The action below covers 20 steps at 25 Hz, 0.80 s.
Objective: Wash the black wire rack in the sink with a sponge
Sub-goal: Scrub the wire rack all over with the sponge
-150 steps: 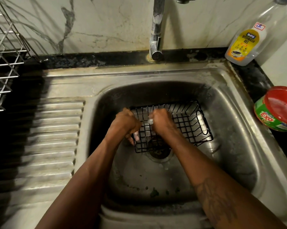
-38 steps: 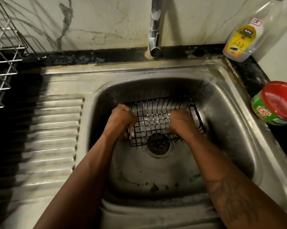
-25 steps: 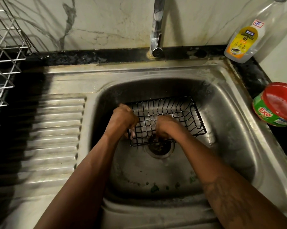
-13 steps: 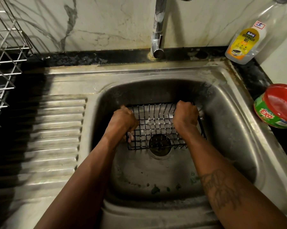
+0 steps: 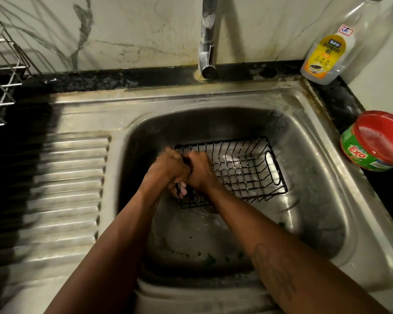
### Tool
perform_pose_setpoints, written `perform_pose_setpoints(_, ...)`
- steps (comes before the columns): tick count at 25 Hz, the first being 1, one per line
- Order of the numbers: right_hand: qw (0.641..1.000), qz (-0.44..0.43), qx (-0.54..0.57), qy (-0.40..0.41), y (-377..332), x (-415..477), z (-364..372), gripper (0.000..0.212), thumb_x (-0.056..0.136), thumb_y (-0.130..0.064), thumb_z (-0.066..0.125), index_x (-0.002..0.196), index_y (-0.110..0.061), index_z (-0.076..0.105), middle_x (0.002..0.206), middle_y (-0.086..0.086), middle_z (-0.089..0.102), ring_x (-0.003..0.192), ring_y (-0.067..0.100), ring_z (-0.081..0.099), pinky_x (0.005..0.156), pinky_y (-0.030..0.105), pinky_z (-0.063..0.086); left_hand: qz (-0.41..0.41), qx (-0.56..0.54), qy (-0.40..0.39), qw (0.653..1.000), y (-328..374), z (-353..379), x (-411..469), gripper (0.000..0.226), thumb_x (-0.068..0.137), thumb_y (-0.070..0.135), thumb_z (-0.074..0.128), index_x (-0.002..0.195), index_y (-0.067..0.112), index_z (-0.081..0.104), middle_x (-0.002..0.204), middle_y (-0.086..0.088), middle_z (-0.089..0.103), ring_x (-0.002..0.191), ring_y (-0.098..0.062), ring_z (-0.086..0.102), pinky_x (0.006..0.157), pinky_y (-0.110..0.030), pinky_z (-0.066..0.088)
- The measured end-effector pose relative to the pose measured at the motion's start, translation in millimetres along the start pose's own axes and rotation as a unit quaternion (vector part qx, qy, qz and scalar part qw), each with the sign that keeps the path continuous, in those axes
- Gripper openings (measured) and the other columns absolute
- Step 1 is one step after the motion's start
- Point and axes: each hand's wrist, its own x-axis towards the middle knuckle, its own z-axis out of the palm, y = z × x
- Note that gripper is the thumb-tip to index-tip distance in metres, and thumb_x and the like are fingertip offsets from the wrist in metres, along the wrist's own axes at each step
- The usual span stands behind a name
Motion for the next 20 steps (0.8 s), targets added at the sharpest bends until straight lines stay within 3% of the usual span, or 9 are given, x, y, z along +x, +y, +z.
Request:
perform_pose_setpoints(2,0.997,0.033,-0.066,-0.014,12.8,3.2,-5.5,0.018,0.094,-0.008,0.060,0.085,-0.020,0.068,0.075,-0.004,0.061,0.069,0.012,0.061,0.056,0.024,0.046,-0.022,-0.034,-0.043,0.998,0.1,1.7,2.0,0.055,0.103,0.002,0.042,0.151,-0.006,0.017,0.073,-0.027,0.072,0.071,-0.040,0.075,0.079,-0.059,0.060)
perform_pose_setpoints(5,0.990,0.089,-0.109,0.005,26.7,1.0,-16.8,0.020,0.099,-0.010,0.053,0.088,-0.023,0.064,0.076,-0.004,0.057,0.070,0.012,0.062,0.058,0.026,0.052,-0.017,-0.045,-0.036,0.998,2.6,3.1,6.6,0.062,0.102,-0.003,0.041,0.152,0.000,0.002,0.074,-0.028,0.072,0.081,-0.045,0.074,0.079,-0.064,0.058)
perform_pose_setpoints(8,0.979,0.133,-0.148,0.050,37.9,-2.2,-30.8,0.004,0.093,-0.014,0.067,0.096,-0.017,0.067,0.086,0.000,0.065,0.071,0.011,0.063,0.062,0.024,0.056,-0.003,-0.054,-0.017,0.998,2.6,-3.4,6.0,0.056,0.101,-0.005,0.044,0.144,0.008,0.012,0.083,-0.029,0.074,0.080,-0.042,0.075,0.076,-0.063,0.059)
perform_pose_setpoints(10,0.980,0.144,-0.121,0.061,44.6,-1.7,-32.4,0.007,0.089,-0.016,0.073,0.093,-0.019,0.069,0.083,-0.003,0.066,0.069,0.008,0.063,0.058,0.020,0.054,-0.004,-0.058,-0.018,0.998,0.1,-5.1,7.3,0.049,0.100,-0.005,0.043,0.141,0.006,0.017,0.087,-0.029,0.074,0.081,-0.042,0.075,0.077,-0.062,0.059)
perform_pose_setpoints(13,0.986,0.144,-0.064,0.046,38.3,0.3,-21.4,0.016,0.093,-0.011,0.067,0.079,-0.021,0.065,0.073,-0.005,0.062,0.062,0.003,0.059,0.049,0.015,0.044,0.001,-0.051,-0.012,0.999,-1.8,-4.6,10.3,0.067,0.096,-0.008,0.044,0.149,0.014,0.008,0.078,-0.027,0.074,0.072,-0.043,0.074,0.070,-0.061,0.060)
perform_pose_setpoints(17,0.954,0.272,0.068,0.106,33.5,7.2,-19.4,0.007,0.085,-0.009,0.075,0.086,-0.016,0.073,0.081,-0.001,0.068,0.069,0.006,0.060,0.049,0.012,0.036,0.006,-0.052,-0.015,0.999,-1.5,-4.6,11.9,0.056,0.099,-0.003,0.048,0.143,0.010,0.017,0.078,-0.028,0.073,0.073,-0.044,0.074,0.072,-0.062,0.060)
perform_pose_setpoints(18,0.952,0.276,0.085,0.097,29.6,7.2,-17.2,0.007,0.085,-0.009,0.076,0.087,-0.015,0.073,0.082,-0.002,0.069,0.070,0.005,0.060,0.051,0.011,0.037,0.005,-0.048,-0.024,0.999,-2.0,-3.7,14.9,0.057,0.100,-0.001,0.049,0.146,0.004,0.016,0.077,-0.028,0.073,0.075,-0.043,0.074,0.075,-0.062,0.060)
perform_pose_setpoints(20,0.979,0.191,0.057,0.034,18.6,7.4,-6.9,0.004,0.088,-0.011,0.073,0.086,-0.015,0.073,0.081,-0.002,0.069,0.070,0.006,0.060,0.057,0.016,0.043,0.003,-0.038,-0.046,0.998,-1.0,-1.1,15.7,0.057,0.102,0.005,0.051,0.148,-0.007,0.020,0.072,-0.027,0.072,0.075,-0.043,0.074,0.077,-0.062,0.059)
